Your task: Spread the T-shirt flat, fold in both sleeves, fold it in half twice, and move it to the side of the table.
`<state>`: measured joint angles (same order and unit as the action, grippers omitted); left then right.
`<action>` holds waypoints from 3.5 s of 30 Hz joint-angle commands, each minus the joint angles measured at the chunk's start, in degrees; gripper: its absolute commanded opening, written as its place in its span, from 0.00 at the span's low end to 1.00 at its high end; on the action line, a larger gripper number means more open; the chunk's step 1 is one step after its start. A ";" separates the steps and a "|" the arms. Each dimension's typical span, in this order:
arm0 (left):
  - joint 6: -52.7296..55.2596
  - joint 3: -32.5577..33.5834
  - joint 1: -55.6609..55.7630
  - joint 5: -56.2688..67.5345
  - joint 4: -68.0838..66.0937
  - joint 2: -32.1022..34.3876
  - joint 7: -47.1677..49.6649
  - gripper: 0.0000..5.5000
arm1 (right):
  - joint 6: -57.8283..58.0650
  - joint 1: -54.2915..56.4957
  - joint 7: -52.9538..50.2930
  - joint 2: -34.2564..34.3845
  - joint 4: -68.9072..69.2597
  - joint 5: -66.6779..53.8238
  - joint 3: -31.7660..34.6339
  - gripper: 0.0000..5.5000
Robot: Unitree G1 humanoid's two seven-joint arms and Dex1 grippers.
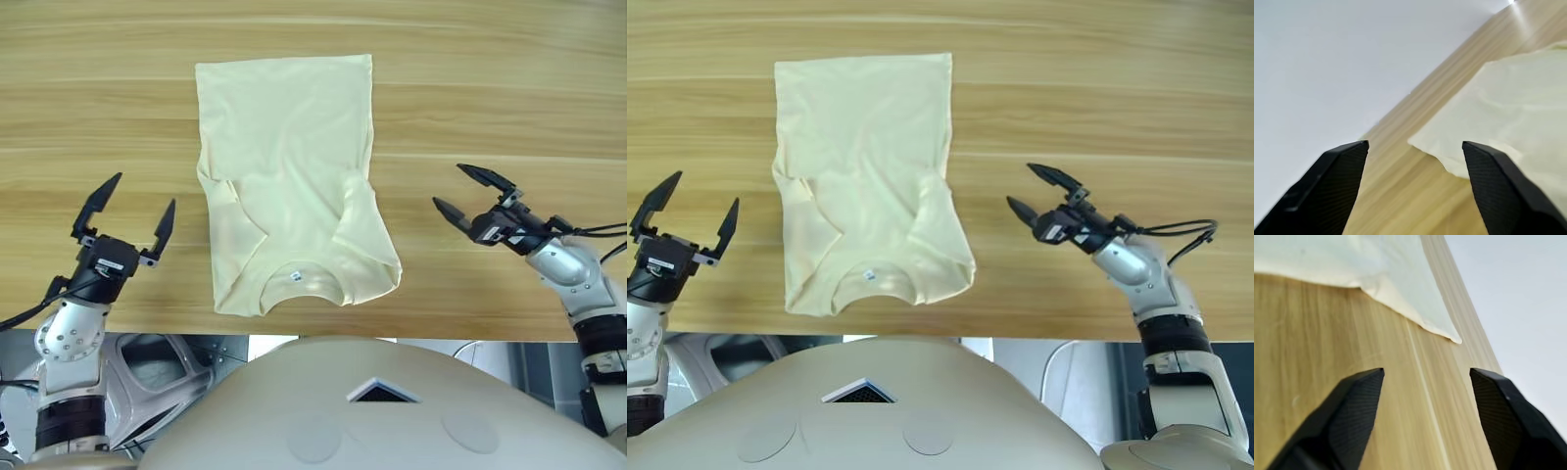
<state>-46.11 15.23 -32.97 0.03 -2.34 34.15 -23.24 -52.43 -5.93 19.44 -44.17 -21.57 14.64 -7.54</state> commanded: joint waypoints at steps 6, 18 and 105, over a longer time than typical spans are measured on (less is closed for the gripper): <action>1.84 -3.48 -5.15 -6.61 4.19 9.44 -9.67 0.61 | 3.84 -10.88 7.65 -7.00 11.52 -2.88 1.72 0.47; 8.83 2.76 -2.13 -13.76 10.69 15.85 -11.12 0.50 | 8.90 -19.35 8.50 -7.15 19.37 2.46 2.90 0.47; 10.68 -5.82 -22.41 -26.42 15.18 29.05 -11.25 0.50 | 11.10 -12.69 18.69 -9.21 26.08 0.62 -3.94 0.47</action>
<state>-37.39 9.36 -52.49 -23.94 17.51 61.61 -30.52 -41.52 -20.79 36.35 -52.77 4.78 16.77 -10.42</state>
